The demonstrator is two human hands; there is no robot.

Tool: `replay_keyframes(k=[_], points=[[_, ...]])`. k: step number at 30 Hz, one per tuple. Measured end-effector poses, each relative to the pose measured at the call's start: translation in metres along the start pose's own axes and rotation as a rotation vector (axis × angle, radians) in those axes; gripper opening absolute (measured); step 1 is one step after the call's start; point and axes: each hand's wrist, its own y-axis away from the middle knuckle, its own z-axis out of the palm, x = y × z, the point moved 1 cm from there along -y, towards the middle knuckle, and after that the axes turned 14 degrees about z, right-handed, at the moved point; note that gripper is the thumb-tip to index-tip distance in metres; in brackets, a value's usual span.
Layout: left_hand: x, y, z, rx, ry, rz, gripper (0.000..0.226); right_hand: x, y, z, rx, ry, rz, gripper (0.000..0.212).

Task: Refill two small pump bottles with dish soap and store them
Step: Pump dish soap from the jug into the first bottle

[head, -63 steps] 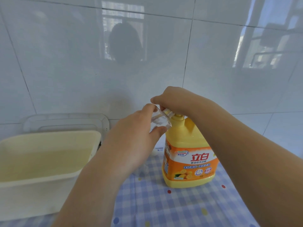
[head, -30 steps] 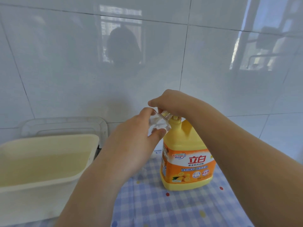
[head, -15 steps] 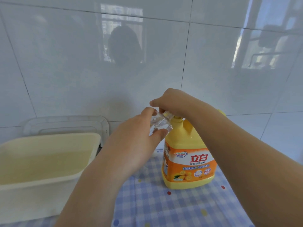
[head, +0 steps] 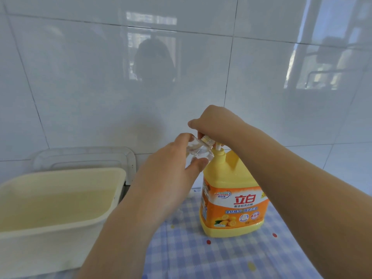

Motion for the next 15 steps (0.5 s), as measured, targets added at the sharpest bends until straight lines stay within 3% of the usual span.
replay_keyframes(k=[15], points=[[-0.004, 0.000, 0.004, -0.010, -0.010, 0.004, 0.040, -0.005, 0.010, -0.003, -0.163, 0.033, 0.035, 0.036]])
